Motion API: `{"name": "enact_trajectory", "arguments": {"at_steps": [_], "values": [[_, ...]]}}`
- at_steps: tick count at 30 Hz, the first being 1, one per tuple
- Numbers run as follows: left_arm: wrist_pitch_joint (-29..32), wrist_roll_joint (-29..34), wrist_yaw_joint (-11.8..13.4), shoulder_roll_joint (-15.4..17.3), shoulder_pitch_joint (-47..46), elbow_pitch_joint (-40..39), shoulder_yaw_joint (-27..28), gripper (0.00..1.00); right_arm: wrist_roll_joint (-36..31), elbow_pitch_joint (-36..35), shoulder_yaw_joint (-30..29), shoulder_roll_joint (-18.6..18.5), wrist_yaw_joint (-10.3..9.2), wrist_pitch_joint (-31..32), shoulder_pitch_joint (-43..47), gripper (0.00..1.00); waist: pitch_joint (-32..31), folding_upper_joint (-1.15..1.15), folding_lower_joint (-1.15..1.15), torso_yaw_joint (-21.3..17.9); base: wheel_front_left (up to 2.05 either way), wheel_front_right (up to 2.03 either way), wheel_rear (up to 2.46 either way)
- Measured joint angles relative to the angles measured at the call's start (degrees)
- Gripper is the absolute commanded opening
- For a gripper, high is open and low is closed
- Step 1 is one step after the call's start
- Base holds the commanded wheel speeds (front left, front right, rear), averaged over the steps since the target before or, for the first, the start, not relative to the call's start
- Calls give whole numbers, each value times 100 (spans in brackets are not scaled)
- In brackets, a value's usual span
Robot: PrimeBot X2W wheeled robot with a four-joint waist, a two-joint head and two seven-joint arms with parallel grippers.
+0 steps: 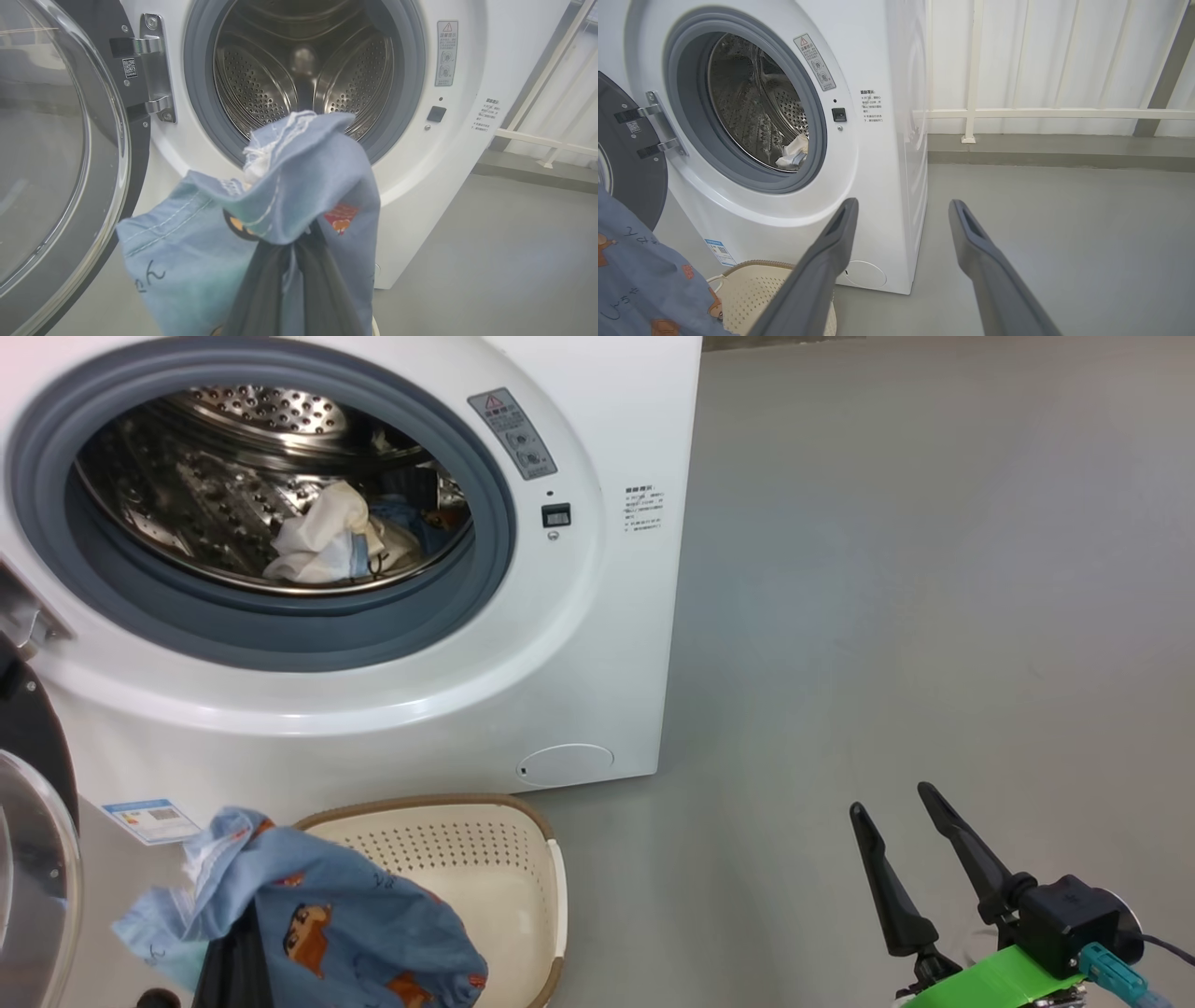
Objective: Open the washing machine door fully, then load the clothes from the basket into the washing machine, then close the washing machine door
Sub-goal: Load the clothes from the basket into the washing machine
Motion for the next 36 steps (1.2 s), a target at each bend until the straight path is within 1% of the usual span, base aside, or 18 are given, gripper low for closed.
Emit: {"name": "enact_trajectory", "arguments": {"at_steps": [9,11,36], "values": [[0,2,7,1,78,-90,-13,0,21,0,9,-15,0,0,106,100,-48,0,0,28,0,0,0],[0,2,52,1,82,-113,-26,0,21,0,9,-18,0,0,106,100,-58,0,0,33,0,0,0],[0,1,127,1,200,-245,-87,0,73,48,54,-41,0,0,118,100,-269,0,0,74,0,0,0]]}}
